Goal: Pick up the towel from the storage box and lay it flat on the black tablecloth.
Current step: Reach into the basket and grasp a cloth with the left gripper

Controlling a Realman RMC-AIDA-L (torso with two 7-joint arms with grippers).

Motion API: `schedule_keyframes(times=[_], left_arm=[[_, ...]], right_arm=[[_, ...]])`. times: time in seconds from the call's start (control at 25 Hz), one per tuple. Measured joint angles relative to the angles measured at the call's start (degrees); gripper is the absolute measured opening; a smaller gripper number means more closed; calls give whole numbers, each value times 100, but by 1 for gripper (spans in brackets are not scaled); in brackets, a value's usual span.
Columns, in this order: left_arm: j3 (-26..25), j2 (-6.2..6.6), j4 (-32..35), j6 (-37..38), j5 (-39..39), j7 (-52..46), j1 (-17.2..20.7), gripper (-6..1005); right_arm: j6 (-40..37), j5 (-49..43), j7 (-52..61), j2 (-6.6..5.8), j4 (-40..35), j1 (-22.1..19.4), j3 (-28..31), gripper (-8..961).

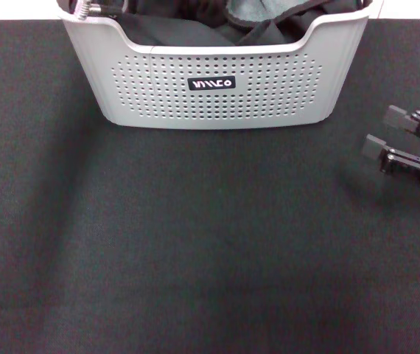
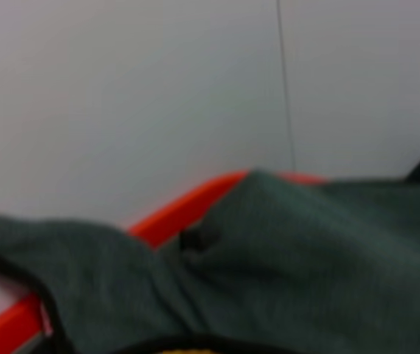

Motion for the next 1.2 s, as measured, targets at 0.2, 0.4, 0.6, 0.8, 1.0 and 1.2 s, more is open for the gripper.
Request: schedule_keyframes(times=[0.2,0.4,0.6,0.8,1.0,1.2], left_arm=[[191,-6,36,-18,321,-279,-35,504],[346,-11,65,-23,308,-341,-34,503],[587,-21,251,-35,346,-507,-23,504],[658,-26,231,-123,427,-579,-31,493],[657,-26,27,-489,729,-597,-20,480],[593,-15,-182,-643,826,-647,-17,467]], right_arm=[[-42,0,-111,13,104,40,3,886],[-44,0,-170,29,142,39,5,886],[-32,0,-204,32,244,36,4,887],[-3,5,-259,33,327,36,5,887],[2,5,-259,33,331,35,5,886],[10,5,-259,33,332,33,5,886]])
